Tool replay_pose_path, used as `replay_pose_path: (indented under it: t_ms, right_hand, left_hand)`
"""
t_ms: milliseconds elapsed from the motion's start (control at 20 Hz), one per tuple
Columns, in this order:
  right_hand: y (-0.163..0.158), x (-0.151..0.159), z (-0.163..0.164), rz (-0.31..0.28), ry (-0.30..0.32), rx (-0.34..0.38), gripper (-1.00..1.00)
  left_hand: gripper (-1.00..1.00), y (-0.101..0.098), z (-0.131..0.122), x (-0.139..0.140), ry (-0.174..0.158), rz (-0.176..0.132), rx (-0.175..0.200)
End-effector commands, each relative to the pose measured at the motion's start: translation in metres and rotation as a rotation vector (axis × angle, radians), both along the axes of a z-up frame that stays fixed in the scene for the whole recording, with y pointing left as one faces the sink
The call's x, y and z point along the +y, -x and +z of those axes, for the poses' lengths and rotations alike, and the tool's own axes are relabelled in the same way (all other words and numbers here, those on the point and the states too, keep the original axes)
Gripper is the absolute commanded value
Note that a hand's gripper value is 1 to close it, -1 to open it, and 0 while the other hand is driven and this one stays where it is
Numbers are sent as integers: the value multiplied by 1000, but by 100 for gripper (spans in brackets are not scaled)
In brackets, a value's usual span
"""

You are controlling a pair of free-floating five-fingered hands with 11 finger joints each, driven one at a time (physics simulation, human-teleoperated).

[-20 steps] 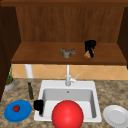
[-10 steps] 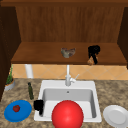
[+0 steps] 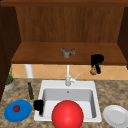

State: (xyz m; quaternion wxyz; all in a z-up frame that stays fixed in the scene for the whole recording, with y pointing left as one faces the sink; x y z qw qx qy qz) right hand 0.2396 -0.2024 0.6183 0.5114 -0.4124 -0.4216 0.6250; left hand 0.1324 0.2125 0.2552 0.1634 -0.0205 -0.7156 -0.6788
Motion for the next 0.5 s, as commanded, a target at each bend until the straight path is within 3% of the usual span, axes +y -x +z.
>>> replay_pose_path:
  t_ms: [0, 250, 450]
  right_hand:
    - [29, -20, -23, 0, 3, 6, 100]
    - [48, -51, -60, 2, -10, 26, 100]
    - [70, -78, -92, 4, -16, 2, 100]
  left_hand:
    - [0, 0, 0, 0, 0, 0, 0]
    - [0, 0, 0, 0, 0, 0, 0]
    - [0, 0, 0, 0, 0, 0, 0]
